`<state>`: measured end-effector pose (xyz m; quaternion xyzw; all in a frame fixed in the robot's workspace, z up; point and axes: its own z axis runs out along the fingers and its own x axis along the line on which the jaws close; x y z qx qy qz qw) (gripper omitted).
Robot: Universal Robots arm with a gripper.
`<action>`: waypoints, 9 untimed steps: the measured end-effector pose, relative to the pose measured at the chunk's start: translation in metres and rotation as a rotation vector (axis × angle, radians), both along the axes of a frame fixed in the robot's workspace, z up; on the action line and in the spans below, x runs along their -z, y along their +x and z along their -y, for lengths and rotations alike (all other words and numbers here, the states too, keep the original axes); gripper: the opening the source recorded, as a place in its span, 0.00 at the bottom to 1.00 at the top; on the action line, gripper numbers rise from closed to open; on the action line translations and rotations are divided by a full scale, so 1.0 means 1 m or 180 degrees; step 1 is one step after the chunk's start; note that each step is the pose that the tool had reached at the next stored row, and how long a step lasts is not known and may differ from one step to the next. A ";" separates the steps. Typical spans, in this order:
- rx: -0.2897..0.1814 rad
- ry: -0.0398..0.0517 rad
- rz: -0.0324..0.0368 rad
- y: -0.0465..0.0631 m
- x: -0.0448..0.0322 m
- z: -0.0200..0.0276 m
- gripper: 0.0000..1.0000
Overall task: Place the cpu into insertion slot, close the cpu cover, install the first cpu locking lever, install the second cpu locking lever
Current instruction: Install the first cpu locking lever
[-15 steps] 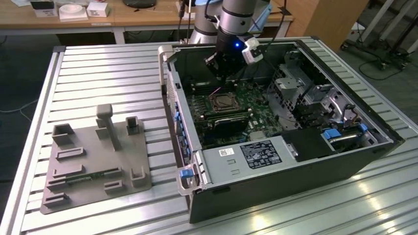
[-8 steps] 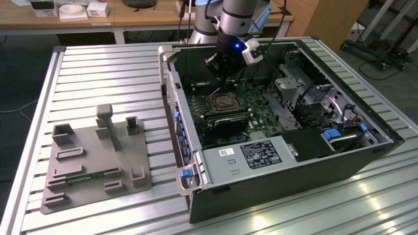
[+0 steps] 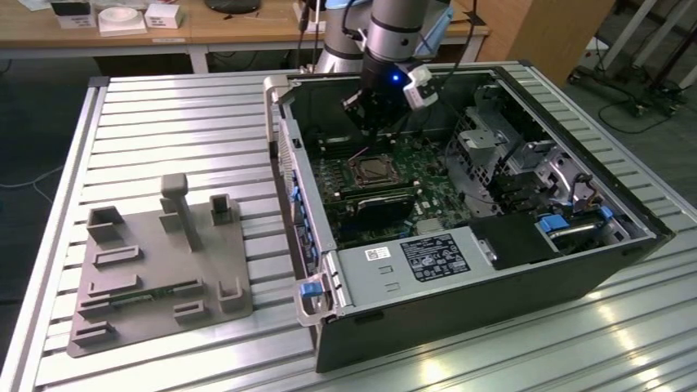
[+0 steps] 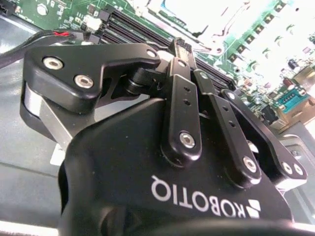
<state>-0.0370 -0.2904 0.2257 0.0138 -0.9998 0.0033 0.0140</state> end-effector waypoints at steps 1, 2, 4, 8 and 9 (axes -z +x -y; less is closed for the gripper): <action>0.0001 0.0000 0.0000 0.000 0.0008 -0.0003 0.11; 0.0001 0.0000 0.0000 0.001 0.0014 -0.0005 0.11; 0.0002 0.0000 0.0000 0.002 0.0024 -0.0006 0.11; 0.0002 0.0000 0.0000 0.005 0.0044 -0.0007 0.11; 0.0002 0.0000 0.0000 0.006 0.0049 -0.0007 0.11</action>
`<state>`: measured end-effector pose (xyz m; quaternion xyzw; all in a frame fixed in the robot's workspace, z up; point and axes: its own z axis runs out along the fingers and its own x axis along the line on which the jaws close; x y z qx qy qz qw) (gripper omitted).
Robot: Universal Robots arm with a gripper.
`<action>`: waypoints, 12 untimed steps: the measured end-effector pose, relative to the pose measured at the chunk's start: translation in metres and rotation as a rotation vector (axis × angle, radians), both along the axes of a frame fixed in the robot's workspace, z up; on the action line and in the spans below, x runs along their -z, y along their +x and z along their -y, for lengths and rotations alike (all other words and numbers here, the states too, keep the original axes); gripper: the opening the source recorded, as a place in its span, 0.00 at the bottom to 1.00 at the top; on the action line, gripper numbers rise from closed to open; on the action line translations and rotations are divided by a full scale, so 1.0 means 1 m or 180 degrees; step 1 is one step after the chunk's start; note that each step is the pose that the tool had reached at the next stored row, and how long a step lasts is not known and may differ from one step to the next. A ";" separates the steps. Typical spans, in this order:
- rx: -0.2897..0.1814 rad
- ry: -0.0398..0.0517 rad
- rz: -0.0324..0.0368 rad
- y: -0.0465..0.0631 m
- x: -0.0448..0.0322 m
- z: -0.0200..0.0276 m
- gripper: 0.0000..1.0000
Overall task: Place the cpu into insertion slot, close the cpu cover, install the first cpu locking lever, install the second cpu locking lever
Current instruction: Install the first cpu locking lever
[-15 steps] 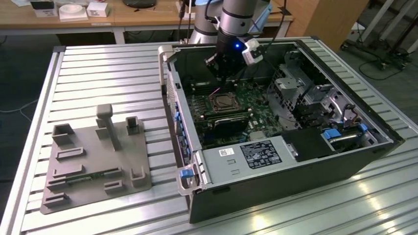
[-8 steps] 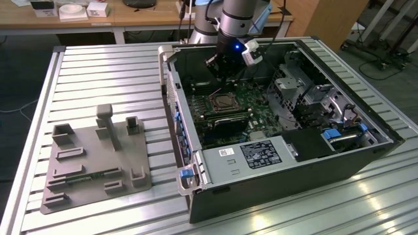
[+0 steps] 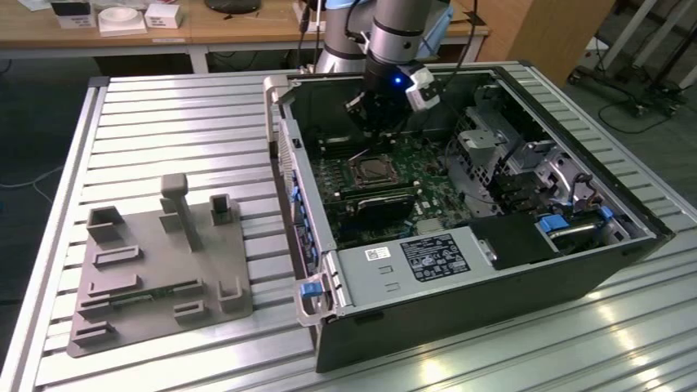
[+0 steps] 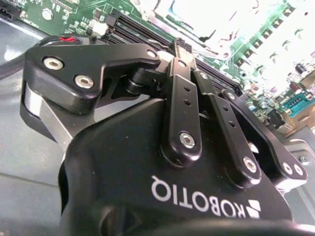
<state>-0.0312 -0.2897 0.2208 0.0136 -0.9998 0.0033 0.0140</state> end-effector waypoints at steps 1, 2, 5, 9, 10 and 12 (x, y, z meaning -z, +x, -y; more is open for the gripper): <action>0.0000 0.0000 0.0000 0.000 0.0004 0.0000 0.11; 0.0000 0.0000 0.0000 0.001 0.0007 0.0000 0.11; 0.0000 0.0000 0.0000 0.002 0.0012 -0.0003 0.11; 0.0000 0.0000 0.0000 0.002 0.0013 -0.0005 0.11; 0.0000 0.0000 0.0000 0.002 0.0012 -0.0005 0.11; 0.0000 0.0000 0.0000 0.002 0.0011 -0.0005 0.11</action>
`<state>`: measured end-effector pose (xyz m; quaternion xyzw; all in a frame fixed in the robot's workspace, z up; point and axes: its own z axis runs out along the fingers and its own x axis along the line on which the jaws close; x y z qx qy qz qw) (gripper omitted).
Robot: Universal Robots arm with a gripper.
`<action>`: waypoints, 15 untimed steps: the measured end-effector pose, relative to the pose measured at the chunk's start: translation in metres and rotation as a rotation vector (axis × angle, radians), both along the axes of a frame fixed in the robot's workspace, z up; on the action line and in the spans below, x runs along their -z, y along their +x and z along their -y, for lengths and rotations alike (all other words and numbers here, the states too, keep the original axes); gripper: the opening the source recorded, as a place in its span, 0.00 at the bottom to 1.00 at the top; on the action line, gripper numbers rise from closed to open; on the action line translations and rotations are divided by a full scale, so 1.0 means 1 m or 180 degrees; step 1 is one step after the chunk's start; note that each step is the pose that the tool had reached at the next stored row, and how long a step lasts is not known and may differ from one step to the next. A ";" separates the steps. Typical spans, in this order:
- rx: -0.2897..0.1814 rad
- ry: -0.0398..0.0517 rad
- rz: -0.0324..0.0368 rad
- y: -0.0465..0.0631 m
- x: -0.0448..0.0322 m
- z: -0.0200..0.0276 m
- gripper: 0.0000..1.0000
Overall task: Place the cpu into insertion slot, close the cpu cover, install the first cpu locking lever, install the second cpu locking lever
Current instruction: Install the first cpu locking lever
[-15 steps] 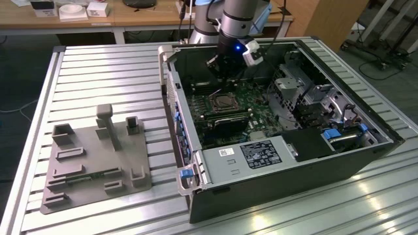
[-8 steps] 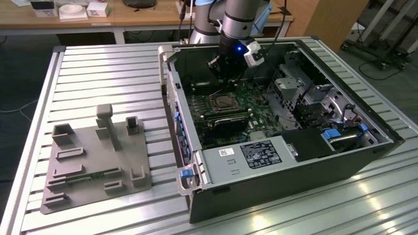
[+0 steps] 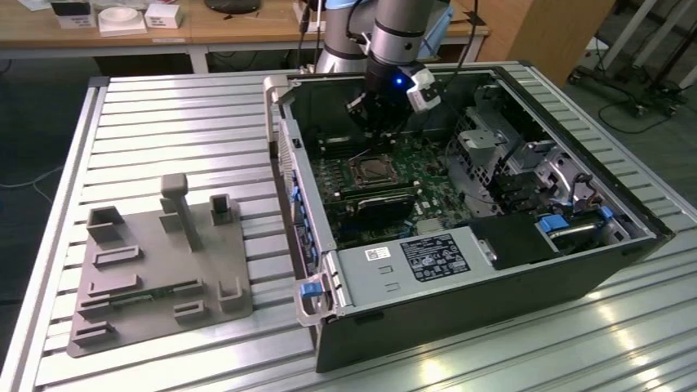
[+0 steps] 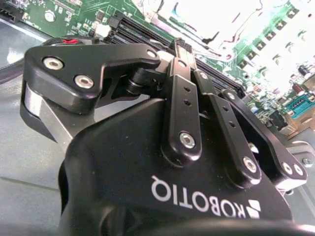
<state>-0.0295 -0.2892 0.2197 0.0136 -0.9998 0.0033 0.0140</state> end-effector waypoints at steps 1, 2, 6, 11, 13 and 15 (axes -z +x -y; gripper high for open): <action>0.0000 -0.0001 0.0000 0.000 -0.0006 0.0000 0.11; 0.0000 0.0000 0.0001 0.000 -0.0014 0.0000 0.11; 0.0000 0.0000 0.0007 -0.006 -0.0031 0.0000 0.11; -0.0001 0.0000 0.0014 -0.019 -0.0032 0.0001 0.11; -0.0002 0.0000 0.0016 -0.024 -0.0032 0.0002 0.11; -0.0003 0.0000 0.0017 -0.030 -0.0032 0.0003 0.11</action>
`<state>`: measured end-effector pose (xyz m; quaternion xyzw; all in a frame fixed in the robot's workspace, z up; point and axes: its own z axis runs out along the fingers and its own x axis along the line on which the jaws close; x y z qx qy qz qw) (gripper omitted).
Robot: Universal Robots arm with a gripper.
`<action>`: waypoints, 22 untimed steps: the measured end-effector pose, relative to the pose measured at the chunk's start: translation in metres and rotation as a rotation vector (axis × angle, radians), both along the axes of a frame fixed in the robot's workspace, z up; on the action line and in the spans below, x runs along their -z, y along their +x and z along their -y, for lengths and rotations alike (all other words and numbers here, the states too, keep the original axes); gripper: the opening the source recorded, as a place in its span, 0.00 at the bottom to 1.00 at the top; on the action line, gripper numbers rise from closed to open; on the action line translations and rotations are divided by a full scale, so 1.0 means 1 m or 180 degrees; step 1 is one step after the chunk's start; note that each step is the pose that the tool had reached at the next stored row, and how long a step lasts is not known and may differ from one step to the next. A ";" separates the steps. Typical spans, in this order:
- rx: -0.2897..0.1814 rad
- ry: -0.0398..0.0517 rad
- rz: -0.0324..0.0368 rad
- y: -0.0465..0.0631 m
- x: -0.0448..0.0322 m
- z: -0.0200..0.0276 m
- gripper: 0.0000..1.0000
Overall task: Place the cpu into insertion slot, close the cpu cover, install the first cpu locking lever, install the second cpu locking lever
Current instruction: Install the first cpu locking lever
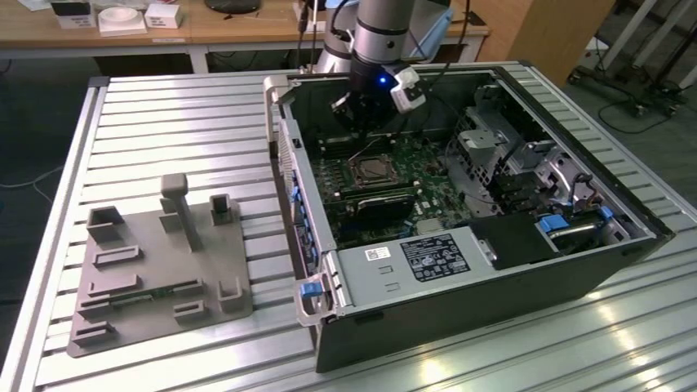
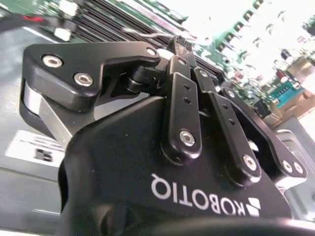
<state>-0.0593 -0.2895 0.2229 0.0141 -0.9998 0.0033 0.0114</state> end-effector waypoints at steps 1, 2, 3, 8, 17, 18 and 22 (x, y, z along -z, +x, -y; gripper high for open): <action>0.0000 0.0000 0.0000 -0.002 0.0000 0.0001 0.11; -0.0001 0.0000 0.0000 -0.003 0.0000 0.0001 0.11; -0.0001 0.0001 0.0000 -0.004 0.0000 0.0004 0.11; -0.0004 0.0042 0.0000 -0.005 0.0001 0.0065 0.11; -0.0009 0.0185 0.0000 -0.008 0.0008 0.0176 0.11; -0.0011 0.0209 0.0000 -0.008 0.0012 0.0183 0.11; -0.0019 0.0311 0.0000 -0.010 0.0037 0.0210 0.11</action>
